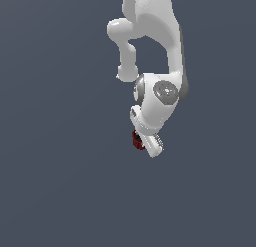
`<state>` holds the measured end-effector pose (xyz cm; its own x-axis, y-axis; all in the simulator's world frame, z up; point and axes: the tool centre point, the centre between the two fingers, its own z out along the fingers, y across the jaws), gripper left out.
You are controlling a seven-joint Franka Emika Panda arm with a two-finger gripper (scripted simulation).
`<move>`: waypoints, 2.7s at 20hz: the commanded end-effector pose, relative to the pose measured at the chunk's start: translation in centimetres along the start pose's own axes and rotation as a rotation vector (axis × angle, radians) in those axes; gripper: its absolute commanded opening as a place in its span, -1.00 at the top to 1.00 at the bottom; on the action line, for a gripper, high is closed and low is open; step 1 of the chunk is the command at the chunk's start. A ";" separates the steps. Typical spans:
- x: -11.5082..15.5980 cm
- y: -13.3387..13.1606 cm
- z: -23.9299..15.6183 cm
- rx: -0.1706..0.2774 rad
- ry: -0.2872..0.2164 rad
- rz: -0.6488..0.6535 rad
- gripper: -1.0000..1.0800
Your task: Pick up the object and move it to a goal position.
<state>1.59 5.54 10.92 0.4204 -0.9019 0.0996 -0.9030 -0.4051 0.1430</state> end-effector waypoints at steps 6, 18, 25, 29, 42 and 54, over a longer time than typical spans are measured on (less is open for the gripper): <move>-1.3 -0.9 0.2 -0.009 0.018 0.160 -0.23; -2.4 -1.6 0.3 -0.013 0.035 0.296 -0.23; -2.5 -1.7 0.4 -0.013 0.036 0.301 -0.23; -2.4 -1.6 1.8 -0.013 0.036 0.303 -0.23; -2.4 -1.5 3.3 -0.013 0.036 0.305 1.00; -2.7 -0.9 1.7 -0.012 0.036 0.305 1.00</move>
<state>1.17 7.99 8.18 0.1333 -0.9755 0.1752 -0.9866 -0.1139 0.1168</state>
